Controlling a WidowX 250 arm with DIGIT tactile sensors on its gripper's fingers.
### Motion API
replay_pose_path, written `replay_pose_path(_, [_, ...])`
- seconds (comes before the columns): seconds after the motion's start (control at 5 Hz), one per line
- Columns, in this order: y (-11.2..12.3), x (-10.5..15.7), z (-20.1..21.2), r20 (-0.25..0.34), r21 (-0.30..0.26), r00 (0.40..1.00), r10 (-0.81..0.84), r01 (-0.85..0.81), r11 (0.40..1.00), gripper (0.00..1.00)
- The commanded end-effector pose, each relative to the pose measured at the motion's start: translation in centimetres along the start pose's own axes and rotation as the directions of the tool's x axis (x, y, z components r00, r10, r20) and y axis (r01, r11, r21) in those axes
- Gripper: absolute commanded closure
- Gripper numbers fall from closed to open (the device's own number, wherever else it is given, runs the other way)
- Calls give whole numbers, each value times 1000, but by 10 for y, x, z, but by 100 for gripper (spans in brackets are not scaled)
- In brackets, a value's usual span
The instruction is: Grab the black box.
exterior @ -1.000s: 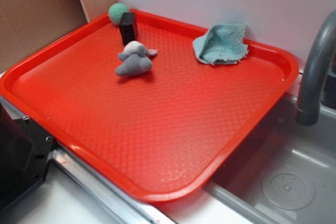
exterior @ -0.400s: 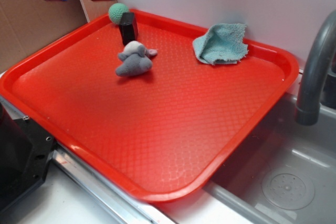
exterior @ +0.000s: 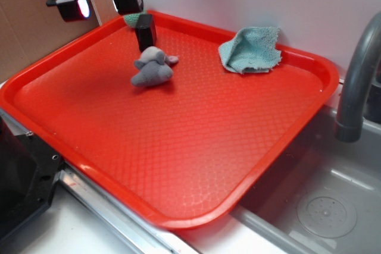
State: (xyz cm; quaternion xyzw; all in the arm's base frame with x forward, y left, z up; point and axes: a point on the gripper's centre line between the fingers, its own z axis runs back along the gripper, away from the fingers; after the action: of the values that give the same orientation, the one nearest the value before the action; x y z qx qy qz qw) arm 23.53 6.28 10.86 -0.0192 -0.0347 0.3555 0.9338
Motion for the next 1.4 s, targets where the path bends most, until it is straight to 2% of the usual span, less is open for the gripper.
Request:
replay_pose_path(0.0, [2,9,14,48,-19,999,3,-2,1000,0])
replay_pose_path(0.4, [2,9,14,48,-19,999,3,-2,1000,0])
replay_pose_path(0.6, [14,24,-10,142,39,988,53,-59,998,0])
replay_pose_path(0.8, [18,44,-25,154,106,986,58,-75,992,0])
replay_pose_path(1.0, [17,67,-39,175,104,983,47,-66,992,0])
replay_pose_path(1.2, [13,81,-45,157,83,987,45,-59,995,0])
